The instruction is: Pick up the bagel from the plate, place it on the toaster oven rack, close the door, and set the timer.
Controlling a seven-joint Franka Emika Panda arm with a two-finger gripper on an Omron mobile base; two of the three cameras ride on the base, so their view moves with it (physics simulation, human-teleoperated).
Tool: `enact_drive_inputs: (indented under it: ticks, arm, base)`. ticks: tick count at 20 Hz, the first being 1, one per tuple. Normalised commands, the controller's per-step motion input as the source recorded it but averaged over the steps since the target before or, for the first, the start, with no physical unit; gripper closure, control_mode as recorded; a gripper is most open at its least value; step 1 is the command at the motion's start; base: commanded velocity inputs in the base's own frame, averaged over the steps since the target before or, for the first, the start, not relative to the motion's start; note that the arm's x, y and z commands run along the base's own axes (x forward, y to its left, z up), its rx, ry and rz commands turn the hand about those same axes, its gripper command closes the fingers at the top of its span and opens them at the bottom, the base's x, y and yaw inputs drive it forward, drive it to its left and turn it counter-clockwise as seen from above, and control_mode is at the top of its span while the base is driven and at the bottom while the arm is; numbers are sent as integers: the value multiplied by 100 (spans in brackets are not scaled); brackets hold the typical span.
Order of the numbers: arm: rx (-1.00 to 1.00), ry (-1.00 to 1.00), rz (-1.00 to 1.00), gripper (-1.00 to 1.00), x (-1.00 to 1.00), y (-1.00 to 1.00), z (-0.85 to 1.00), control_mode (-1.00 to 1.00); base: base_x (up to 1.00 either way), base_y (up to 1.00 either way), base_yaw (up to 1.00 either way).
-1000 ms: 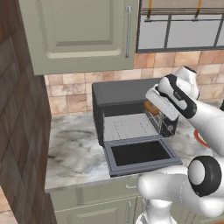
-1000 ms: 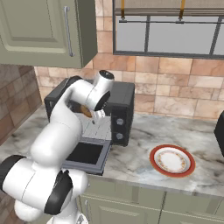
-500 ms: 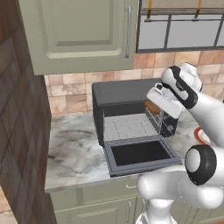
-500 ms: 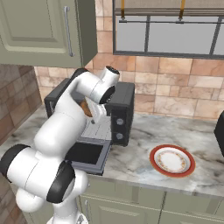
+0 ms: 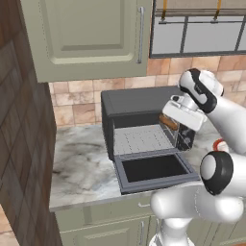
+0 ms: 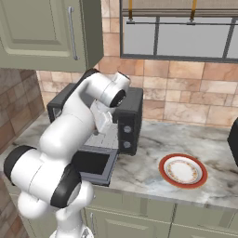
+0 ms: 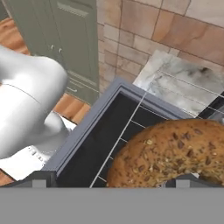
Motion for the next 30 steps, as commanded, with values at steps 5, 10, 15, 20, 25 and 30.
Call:
enact_drive_inputs:
  ticks: [5, 10, 15, 20, 25, 30]
  arm:
    - [0, 17, -1, -100, 57, 0, 24, -100]
    - [-3, 0, -3, -100, 62, 2, 3, -100]
    - [-7, -2, -5, -100, 64, 17, -2, -100]
    - [-8, -4, -4, -100, 50, 11, 1, -100]
    - [0, -4, 0, -100, 0, 0, 12, -100]
    - [0, -3, 0, -100, 0, 0, 10, -100]
  base:
    - [0, 0, 0]
    - [0, 0, 0]
    - [0, 0, 0]
    - [0, 0, 0]
    - [0, 0, 0]
    - [0, 0, 0]
